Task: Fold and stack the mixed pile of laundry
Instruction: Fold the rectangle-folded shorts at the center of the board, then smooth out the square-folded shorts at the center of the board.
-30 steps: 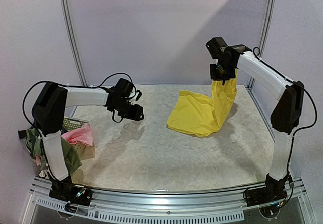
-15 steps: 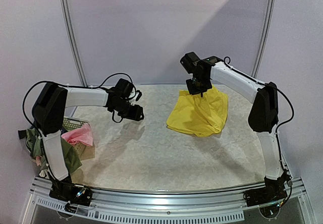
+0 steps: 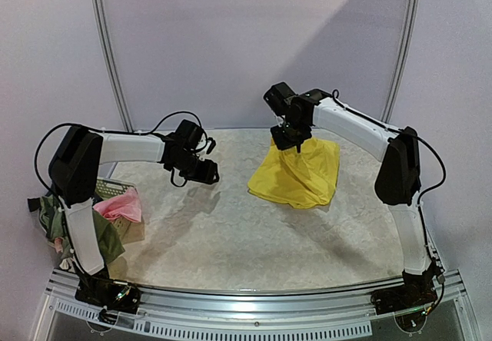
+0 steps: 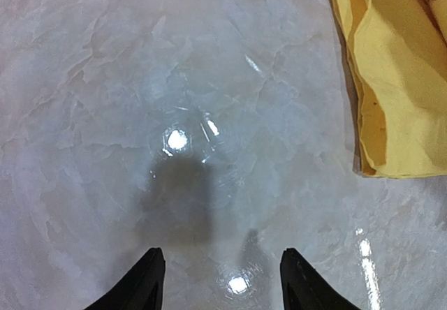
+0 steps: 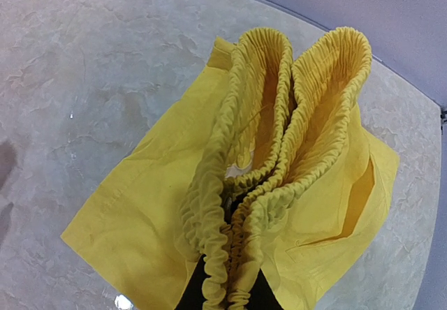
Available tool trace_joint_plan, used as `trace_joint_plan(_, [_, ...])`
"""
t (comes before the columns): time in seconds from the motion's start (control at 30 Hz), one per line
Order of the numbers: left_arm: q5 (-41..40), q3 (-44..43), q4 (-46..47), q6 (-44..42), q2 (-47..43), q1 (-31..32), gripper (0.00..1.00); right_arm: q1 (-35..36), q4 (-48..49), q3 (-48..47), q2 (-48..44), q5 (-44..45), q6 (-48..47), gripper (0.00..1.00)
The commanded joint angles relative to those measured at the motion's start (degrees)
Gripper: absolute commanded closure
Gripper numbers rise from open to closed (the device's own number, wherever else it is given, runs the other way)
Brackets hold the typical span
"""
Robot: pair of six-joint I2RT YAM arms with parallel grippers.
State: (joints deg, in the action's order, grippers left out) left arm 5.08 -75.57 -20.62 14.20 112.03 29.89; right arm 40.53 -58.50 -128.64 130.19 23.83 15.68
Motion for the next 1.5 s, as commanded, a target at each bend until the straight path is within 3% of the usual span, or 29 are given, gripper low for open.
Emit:
trace_joint_plan(0.0, [-0.4,0.8,0.1,0.6,-1.5,0.7,0.43,1.1,3.3,-0.9,2.6,-5.4,-1.3,1.0])
trace_joint_plan(0.2, [-0.5,1.3,0.0,0.9,-3.2,0.7,0.43,1.2,7.0,1.3,5.2,-12.8,-1.0,0.79])
trace_joint_plan(0.43, [0.0,1.2,-0.7,1.3,-6.6,1.4,0.43,1.2,12.1,3.5,2.2,-27.9,-3.0,0.27])
trace_joint_plan(0.53, [0.8,0.2,-0.9,1.4,-7.2,2.2,0.43,1.0,15.6,8.0,-3.1,-28.2,-3.3,0.13])
trace_joint_plan(0.67, [2.5,-3.7,-1.5,1.4,-5.8,3.6,0.43,-1.6,20.2,16.6,-11.3,-24.3,-1.2,0.14])
trace_joint_plan(0.8, [4.4,-9.6,-2.4,1.8,-2.2,5.9,0.45,-6.6,26.4,29.1,-18.1,-19.8,3.6,0.25])
trace_joint_plan(0.93, [6.7,-17.3,-3.9,3.6,3.0,7.9,0.48,-11.1,27.4,35.0,-19.7,-18.1,6.2,0.34])
trace_joint_plan(1.27, [11.9,-37.0,-5.2,10.6,19.5,11.6,0.52,-19.7,30.8,37.5,-14.6,-26.0,6.4,0.48])
trace_joint_plan(1.47, [11.3,-46.9,-8.0,12.6,28.5,12.2,0.54,-23.7,31.0,34.3,-7.2,-31.5,5.4,0.51])
